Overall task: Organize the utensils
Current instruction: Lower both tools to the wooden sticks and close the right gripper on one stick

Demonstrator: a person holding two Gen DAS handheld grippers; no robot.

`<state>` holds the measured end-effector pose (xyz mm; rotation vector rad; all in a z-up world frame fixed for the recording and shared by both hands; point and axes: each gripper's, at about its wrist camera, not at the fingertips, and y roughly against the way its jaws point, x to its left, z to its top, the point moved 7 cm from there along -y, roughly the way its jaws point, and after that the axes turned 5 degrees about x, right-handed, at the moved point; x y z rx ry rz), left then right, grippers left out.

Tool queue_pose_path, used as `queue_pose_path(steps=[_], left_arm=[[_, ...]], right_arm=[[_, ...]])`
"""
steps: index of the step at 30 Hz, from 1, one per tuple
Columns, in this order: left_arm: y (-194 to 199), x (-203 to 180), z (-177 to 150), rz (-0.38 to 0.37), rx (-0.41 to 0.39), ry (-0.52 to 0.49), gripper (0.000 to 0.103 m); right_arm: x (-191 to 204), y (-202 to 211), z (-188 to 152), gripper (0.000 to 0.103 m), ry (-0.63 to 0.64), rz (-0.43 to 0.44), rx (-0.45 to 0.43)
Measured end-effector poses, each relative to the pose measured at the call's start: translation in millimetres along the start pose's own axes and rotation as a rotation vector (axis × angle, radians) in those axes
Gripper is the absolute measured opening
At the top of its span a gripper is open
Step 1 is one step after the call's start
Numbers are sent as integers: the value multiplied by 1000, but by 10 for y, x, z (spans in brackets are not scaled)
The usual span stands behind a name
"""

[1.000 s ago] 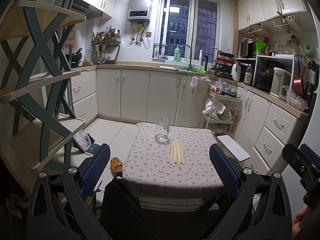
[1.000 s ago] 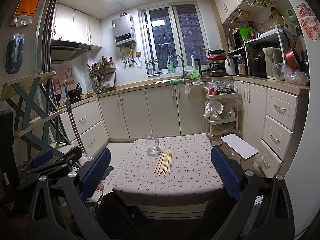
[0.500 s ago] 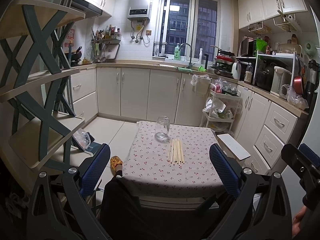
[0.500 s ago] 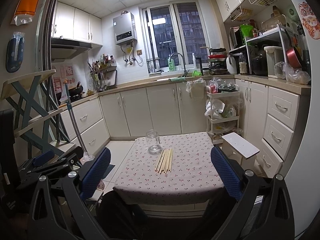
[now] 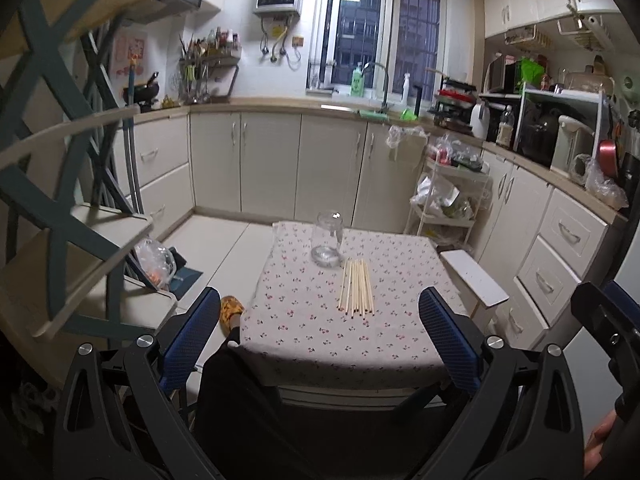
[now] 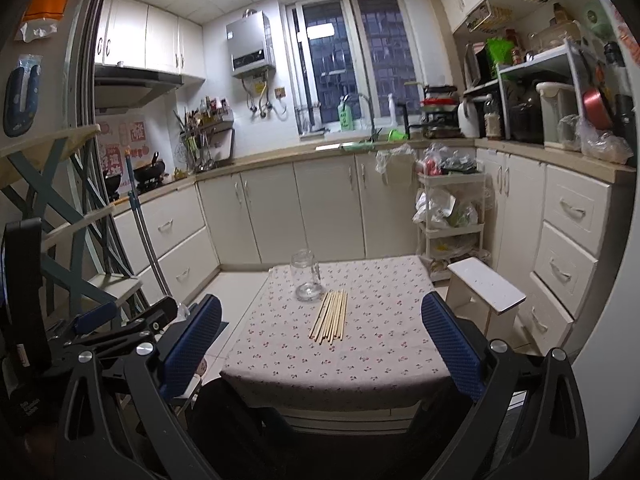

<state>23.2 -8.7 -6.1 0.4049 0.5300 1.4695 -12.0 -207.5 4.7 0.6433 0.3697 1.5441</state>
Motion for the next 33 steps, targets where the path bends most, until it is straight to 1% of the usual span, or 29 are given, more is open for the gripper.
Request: queue_pose_path(steps=[4,13,19,24,26,27,28,29,31,33], left_arm=[[-369,20,25,10,46,4,95],[-1388,64,66,20,181,38,95],[-1873,98,114,10,231,47,95],[-2294,168,80,2,281,71,95],[-2452,194,66,1,298,75,95],[-2542,204,57,-1,309,78,95],[-2634,216,49,0,319,83,95],[-2694,227,38,2,325,86,95],[-2851,235,29,2,337,90,95],[-3052,217,27,-3,354,87,95]], right_arm=[[-75,-411,-26,96,-12,5,59],[-322,-1399,-81,96,-40,7,189],[-436,-1909,-140,96,-41,14,241],[-594,-2340,-187,96,-66,20,295],[-650,-2483,-211,90,-65,13,312],[-680,-2593,-232,81,-68,12,331],[-689,-2665,-251,75,-73,15,345],[-705,-2766,-273,75,-78,20,360],[-724,-2948,-312,67,-73,17,386],[-746,-3172,-359,65,-68,23,415]])
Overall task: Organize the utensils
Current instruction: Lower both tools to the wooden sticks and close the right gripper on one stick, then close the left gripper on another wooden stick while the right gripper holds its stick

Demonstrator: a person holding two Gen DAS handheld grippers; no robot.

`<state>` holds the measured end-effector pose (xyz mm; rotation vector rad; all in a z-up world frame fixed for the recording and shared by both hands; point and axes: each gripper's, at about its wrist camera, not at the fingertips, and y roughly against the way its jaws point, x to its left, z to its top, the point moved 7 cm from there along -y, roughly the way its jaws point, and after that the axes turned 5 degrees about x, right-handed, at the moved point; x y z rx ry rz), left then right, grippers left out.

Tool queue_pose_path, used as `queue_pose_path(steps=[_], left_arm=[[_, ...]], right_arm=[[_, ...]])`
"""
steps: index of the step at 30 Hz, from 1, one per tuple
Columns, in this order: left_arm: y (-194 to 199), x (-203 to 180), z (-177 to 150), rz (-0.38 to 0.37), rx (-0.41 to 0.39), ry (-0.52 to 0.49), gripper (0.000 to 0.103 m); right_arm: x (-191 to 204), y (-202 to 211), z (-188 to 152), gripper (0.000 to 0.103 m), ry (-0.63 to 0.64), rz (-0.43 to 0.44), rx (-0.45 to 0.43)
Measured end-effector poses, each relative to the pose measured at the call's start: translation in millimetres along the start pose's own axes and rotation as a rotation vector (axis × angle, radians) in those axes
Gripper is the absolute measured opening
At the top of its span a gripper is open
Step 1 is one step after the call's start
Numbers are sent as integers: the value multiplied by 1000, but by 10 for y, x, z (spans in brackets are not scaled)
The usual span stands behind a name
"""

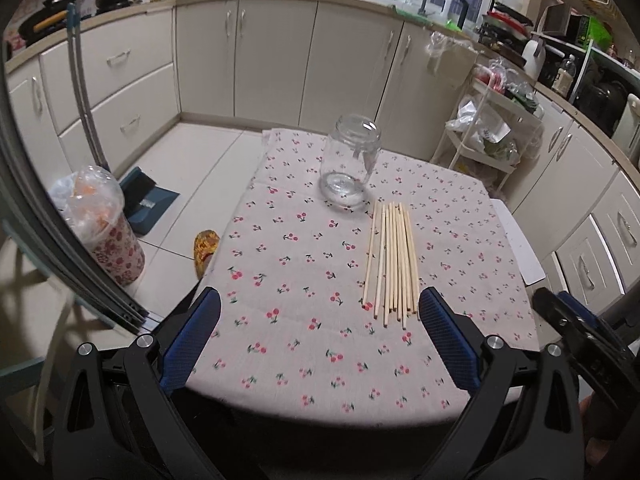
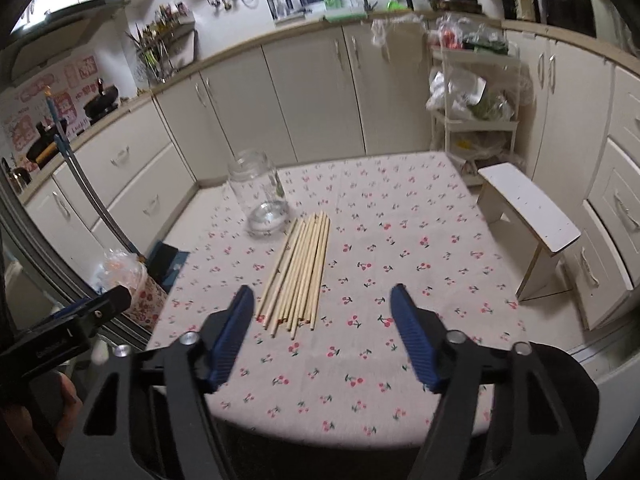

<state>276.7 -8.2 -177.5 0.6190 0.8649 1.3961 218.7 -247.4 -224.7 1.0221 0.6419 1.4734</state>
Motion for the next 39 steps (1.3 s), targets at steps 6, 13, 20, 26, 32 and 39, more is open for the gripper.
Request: queue_pose_path(steps=[6,13,20,26,32,39], left_arm=[[-602,-156,142,42,22,-64,95],[-1334,-357,372,75,53,-134,95],[-1702,-407,491,76,80,-144,95],[-1911,-450,463,81,101,-162,95],[-2107,-570,549,78,96,-190,94],[-2474,-667,688,47,149,-214,71]], right_arm=[[-20,-762,67,42,34,-9,107],[13,-1506,147,34,73,-15,196],[19,-1934,253,32,100,-30,236],[-1,-2037,331,32,137,-43,230],[-117,-2078,420,16,139,-49,240],[-291,-2024,415,10,130,-36,231]])
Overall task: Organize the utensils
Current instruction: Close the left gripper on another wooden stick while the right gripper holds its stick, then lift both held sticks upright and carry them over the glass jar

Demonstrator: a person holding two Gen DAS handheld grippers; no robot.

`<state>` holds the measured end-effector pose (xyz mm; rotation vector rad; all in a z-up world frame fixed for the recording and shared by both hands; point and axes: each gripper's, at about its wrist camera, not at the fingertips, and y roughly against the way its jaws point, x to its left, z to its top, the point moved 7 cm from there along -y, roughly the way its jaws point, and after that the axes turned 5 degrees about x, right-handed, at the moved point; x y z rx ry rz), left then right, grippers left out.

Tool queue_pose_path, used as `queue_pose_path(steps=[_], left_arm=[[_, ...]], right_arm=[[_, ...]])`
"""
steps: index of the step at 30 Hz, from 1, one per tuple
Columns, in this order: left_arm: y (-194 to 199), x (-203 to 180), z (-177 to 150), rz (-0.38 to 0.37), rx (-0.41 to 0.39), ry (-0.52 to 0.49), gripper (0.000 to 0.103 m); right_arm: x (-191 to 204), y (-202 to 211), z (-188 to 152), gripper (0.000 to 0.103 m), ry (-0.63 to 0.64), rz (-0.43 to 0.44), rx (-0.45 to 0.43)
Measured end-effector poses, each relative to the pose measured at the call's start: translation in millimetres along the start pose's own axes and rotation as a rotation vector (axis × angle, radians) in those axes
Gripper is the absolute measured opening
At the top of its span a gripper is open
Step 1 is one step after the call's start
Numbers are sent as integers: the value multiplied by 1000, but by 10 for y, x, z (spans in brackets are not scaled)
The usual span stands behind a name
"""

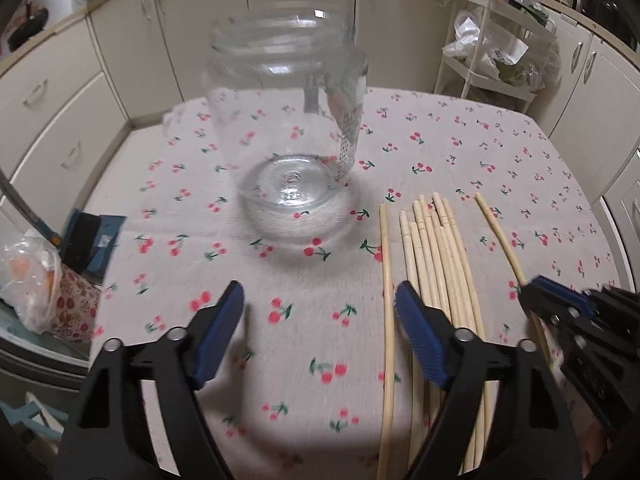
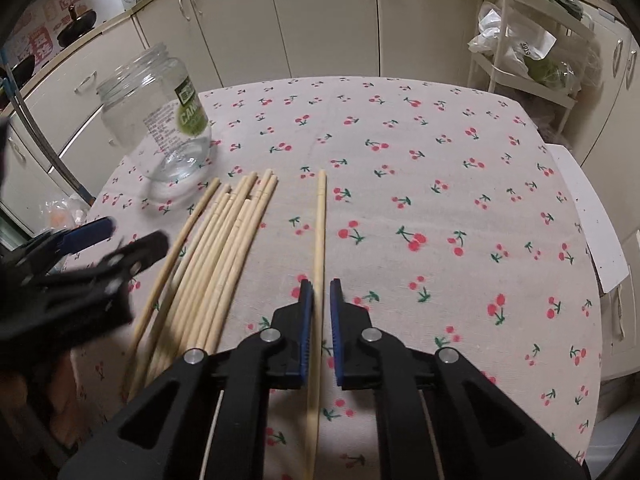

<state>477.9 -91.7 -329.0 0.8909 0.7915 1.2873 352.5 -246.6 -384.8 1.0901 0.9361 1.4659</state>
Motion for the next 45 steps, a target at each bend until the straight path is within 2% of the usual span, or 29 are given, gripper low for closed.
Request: queue_pose_path(steps=[7,9,12,13,14,20,22,25,26,27,28,29,31,35,39,43,45], left_arm=[[-114,-202,84,1,2,-55,69],[-152,-240,109,-2,1,-63,65],[-145,-267,157,-20,-13,-65,39],[-139,-264,171,-33,-10,-59,20],[-141,-259,180,-56,-4,-49,6],[-136,-168,152,-125,35,-33,5],[-138,-153,181,-115,37,-31,7],[-168,-125,231,-108,35,-23,17],[-178,-114,233,-104,35,-21,18],[-190,-116,245,-101,30,-23,18],[-180,-95,217,-99,27,-27,18],[-186,-106,224,-91,24,-38,16],[-194,-137,227,-91,26,-64,5],[-53,-124,214,-146,30,-55,4],[447,-11,281,-232,-65,-23,4],[1092,190,528,-290,-260,13,4],[1378,354,715,-310,-374,63,4]], right_arm=[[30,-49,81,10,-3,33,1],[33,-76,124,10,1,36,5],[55,-109,169,10,14,34,8],[59,-120,188,10,16,36,10],[70,-128,199,10,18,45,15],[89,-152,229,12,16,46,37],[97,-161,254,28,21,50,38],[134,-190,268,30,51,24,35],[140,-194,267,30,60,18,31],[134,-197,265,23,63,12,26],[125,-199,260,9,63,13,24],[104,-199,259,6,55,23,21],[83,-190,254,6,45,37,17],[70,-67,262,6,-19,96,-21],[134,299,390,6,-88,203,-154],[252,746,644,6,-135,318,-341],[307,953,802,6,-158,357,-433]])
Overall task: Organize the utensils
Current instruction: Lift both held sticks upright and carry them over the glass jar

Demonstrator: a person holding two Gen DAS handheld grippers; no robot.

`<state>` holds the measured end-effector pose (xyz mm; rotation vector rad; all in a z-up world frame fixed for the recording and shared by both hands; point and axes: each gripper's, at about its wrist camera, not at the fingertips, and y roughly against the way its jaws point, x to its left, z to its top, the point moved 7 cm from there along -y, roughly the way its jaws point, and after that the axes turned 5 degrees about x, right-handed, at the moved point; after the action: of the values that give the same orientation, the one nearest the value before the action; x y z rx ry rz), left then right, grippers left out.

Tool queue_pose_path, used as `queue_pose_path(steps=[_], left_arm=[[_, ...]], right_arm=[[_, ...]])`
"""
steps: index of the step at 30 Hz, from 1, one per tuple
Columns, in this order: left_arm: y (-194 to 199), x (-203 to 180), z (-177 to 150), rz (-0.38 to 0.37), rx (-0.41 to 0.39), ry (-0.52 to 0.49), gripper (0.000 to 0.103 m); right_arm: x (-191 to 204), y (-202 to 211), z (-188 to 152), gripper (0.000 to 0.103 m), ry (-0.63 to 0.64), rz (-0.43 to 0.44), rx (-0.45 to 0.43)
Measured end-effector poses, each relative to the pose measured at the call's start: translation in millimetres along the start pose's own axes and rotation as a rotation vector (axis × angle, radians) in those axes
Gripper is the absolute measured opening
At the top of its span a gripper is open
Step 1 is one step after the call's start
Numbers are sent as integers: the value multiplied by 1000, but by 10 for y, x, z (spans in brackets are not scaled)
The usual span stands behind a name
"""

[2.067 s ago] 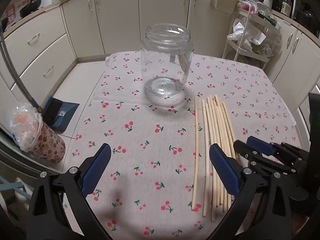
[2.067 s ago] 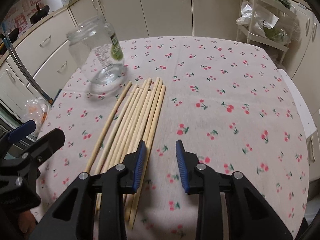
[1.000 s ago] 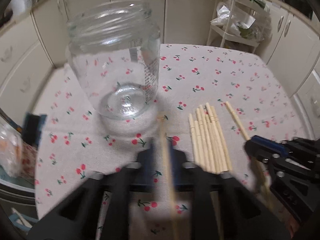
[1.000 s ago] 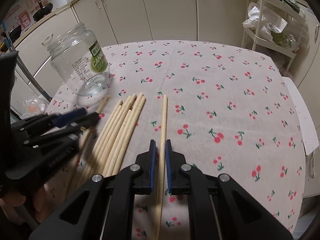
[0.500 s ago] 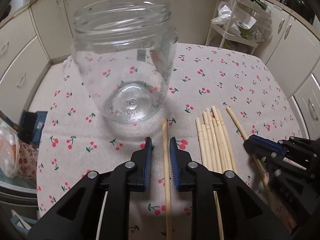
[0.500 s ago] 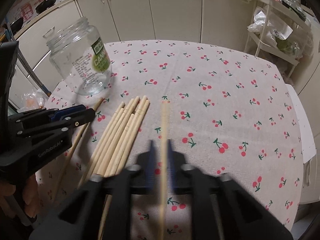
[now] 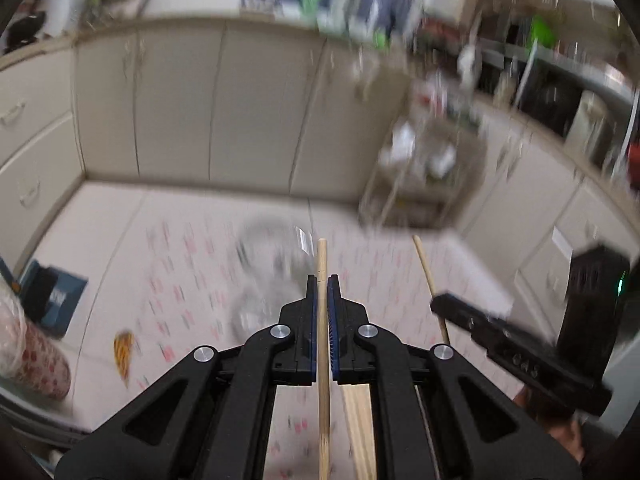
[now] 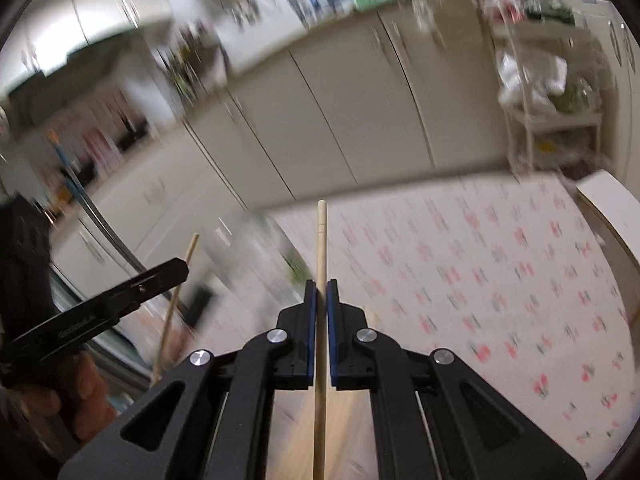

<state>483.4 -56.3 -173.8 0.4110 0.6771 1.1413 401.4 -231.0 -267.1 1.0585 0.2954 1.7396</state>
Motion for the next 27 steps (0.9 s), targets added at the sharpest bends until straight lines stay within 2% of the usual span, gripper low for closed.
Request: queue_pose_path(steps=[3,9,13,21,27], left_arm=[[166,116,351,-24,-135,62,4],[229,228,940,-31,-322,149,4],[254,304,1218,22,-448,174,4],[-108,529,1381,75,-499,218,4],[-345,626,1225,93,-496,203,4]], right_arm=[[198,21,312,6,-26,62,-114],[434,-199,847,6,-68,115,-260],[491,-357,1038,6,-94,134,-317],[529,-830,1083,6,-53,122,-331],[443,-1063,965,6,-42,100,-293]])
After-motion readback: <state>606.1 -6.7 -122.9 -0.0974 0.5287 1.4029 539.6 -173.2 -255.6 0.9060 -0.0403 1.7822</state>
